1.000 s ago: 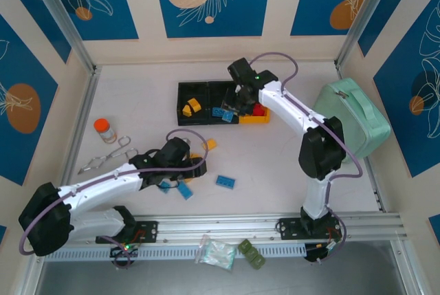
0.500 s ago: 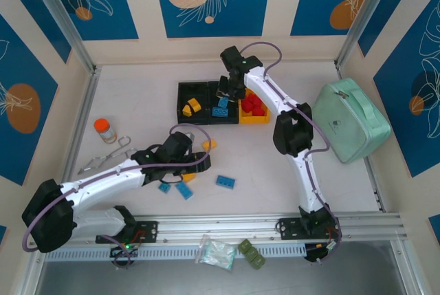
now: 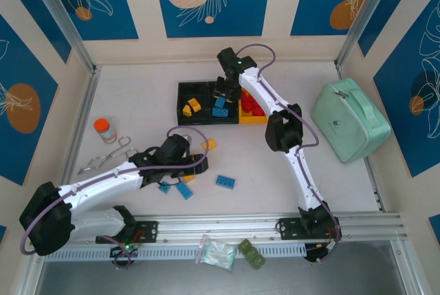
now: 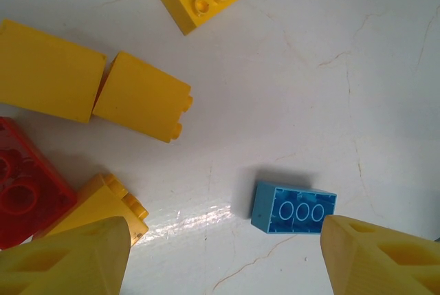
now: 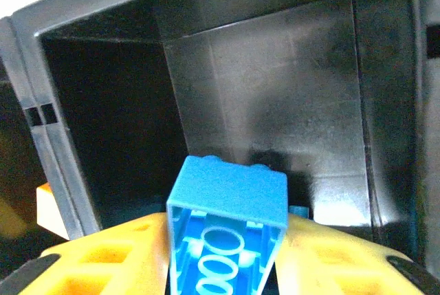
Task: Sort the legos into containers by color
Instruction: Place the lego in the container.
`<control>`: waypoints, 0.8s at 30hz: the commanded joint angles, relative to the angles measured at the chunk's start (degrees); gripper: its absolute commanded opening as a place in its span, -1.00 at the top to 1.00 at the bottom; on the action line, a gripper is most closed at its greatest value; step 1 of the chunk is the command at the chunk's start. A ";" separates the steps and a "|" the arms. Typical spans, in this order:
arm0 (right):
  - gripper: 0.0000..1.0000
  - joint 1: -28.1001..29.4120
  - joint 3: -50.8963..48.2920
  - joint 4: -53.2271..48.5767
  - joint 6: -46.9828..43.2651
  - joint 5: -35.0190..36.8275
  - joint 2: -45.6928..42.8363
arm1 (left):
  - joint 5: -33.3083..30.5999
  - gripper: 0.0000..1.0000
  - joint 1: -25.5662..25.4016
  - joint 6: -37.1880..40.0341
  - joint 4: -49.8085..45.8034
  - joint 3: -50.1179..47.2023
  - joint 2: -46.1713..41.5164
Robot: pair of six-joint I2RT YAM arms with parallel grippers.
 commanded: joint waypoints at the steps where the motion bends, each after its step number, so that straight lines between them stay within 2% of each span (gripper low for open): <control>1: 0.03 0.18 2.38 -2.45 0.56 -1.49 -0.01 | -0.90 -0.46 0.77 -0.72 -0.99 -0.95 -1.26; 3: -0.03 0.28 2.33 -2.81 0.35 -1.24 -0.58 | -0.86 -0.46 0.86 -0.82 -0.96 -1.22 -1.37; 9: -0.04 0.78 -2.01 -2.17 -1.39 0.48 -6.14 | -2.02 -0.47 1.12 -1.44 -2.09 -1.38 -2.12; 13: -0.05 1.48 -13.48 3.23 -2.63 0.89 -15.28 | -3.18 -0.47 1.62 -1.55 -4.46 -1.09 -2.93; 17: -0.06 2.14 -24.90 7.47 -3.75 -0.41 -24.50 | -3.06 -0.47 4.17 -1.63 -8.44 -0.15 -3.34; 20: -0.18 3.30 -35.15 11.61 -5.06 -1.06 -31.81 | -2.72 -0.47 5.88 -1.33 -9.40 -0.29 -4.62; 24: -0.20 4.27 -46.85 14.90 -7.84 -3.93 -39.66 | -2.11 -0.47 7.64 -0.13 -11.68 0.54 -4.76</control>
